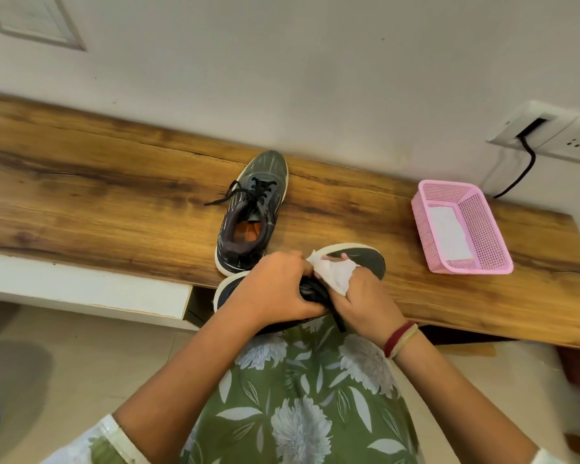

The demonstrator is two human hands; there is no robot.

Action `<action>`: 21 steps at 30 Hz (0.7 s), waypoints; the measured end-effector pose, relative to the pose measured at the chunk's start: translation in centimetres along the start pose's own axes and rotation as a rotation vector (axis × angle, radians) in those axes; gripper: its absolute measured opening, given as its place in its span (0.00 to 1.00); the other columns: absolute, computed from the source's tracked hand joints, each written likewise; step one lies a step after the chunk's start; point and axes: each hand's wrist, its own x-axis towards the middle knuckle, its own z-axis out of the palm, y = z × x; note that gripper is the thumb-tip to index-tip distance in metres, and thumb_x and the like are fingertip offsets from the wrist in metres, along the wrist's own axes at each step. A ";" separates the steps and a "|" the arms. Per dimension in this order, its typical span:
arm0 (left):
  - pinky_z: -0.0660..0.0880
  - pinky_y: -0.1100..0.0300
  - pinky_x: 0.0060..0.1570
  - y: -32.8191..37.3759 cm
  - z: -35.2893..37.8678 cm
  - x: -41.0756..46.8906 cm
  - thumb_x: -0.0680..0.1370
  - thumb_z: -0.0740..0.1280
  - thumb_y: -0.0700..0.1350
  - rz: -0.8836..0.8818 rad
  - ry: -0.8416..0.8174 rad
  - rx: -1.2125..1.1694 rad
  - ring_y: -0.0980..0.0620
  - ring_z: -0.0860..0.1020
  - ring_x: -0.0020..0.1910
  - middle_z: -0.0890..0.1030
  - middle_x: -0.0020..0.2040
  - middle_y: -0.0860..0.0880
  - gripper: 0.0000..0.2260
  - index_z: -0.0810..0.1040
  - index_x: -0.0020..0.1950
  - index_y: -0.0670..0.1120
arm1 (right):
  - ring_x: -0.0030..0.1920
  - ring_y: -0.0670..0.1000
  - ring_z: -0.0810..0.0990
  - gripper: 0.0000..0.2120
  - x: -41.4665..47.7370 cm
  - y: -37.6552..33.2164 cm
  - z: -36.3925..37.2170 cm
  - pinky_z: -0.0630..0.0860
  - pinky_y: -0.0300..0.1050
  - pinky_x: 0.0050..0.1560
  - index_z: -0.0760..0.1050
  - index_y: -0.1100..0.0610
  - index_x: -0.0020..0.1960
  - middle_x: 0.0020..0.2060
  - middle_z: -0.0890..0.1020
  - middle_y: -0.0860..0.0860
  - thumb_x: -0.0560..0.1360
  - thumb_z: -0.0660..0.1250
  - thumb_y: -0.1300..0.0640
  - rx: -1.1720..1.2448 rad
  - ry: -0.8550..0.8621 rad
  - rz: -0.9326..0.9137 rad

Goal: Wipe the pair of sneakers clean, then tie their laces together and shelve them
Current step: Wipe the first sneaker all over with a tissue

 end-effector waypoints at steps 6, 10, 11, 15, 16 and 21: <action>0.75 0.53 0.48 -0.2 0.4 -0.1 0.65 0.71 0.61 0.021 0.036 0.009 0.52 0.76 0.47 0.76 0.49 0.51 0.26 0.77 0.56 0.47 | 0.48 0.45 0.80 0.08 -1.5 1.1 -4.5 0.78 0.41 0.48 0.72 0.48 0.55 0.48 0.80 0.45 0.81 0.56 0.53 1.117 0.795 0.580; 0.75 0.54 0.51 0.1 0.4 0.2 0.63 0.62 0.66 0.014 0.004 0.084 0.51 0.77 0.51 0.76 0.53 0.51 0.34 0.74 0.63 0.47 | 0.55 0.48 0.74 0.16 -2.9 3.7 -3.3 0.72 0.42 0.53 0.65 0.53 0.67 0.56 0.75 0.49 0.81 0.56 0.50 0.980 1.072 0.806; 0.75 0.54 0.52 0.1 0.4 0.3 0.63 0.59 0.67 0.015 -0.008 0.106 0.50 0.77 0.52 0.77 0.54 0.50 0.36 0.74 0.63 0.46 | 0.55 0.49 0.73 0.18 -3.1 3.9 -2.8 0.72 0.41 0.51 0.65 0.55 0.68 0.56 0.74 0.51 0.81 0.56 0.50 0.963 1.040 0.823; 0.75 0.53 0.52 0.1 0.6 0.6 0.62 0.53 0.69 0.021 -0.016 0.146 0.49 0.78 0.53 0.79 0.55 0.49 0.39 0.74 0.63 0.45 | 0.42 0.49 0.73 0.13 -2.1 3.4 0.4 0.71 0.28 0.33 0.70 0.58 0.60 0.41 0.74 0.49 0.81 0.56 0.52 0.915 0.789 0.748; 0.75 0.53 0.52 0.0 0.6 0.6 0.62 0.53 0.69 0.026 -0.009 0.147 0.49 0.78 0.53 0.79 0.55 0.49 0.39 0.75 0.63 0.45 | 0.44 0.50 0.74 0.15 -1.7 2.9 1.4 0.72 0.27 0.35 0.71 0.60 0.60 0.43 0.75 0.52 0.81 0.56 0.52 0.886 0.726 0.734; 0.75 0.54 0.52 0.0 0.8 0.7 0.62 0.53 0.68 0.052 -0.001 0.156 0.50 0.78 0.52 0.80 0.54 0.49 0.38 0.76 0.61 0.46 | 0.70 0.52 0.66 0.23 -1.4 2.7 4.0 0.64 0.50 0.70 0.61 0.57 0.74 0.70 0.68 0.54 0.81 0.54 0.51 0.764 0.691 0.635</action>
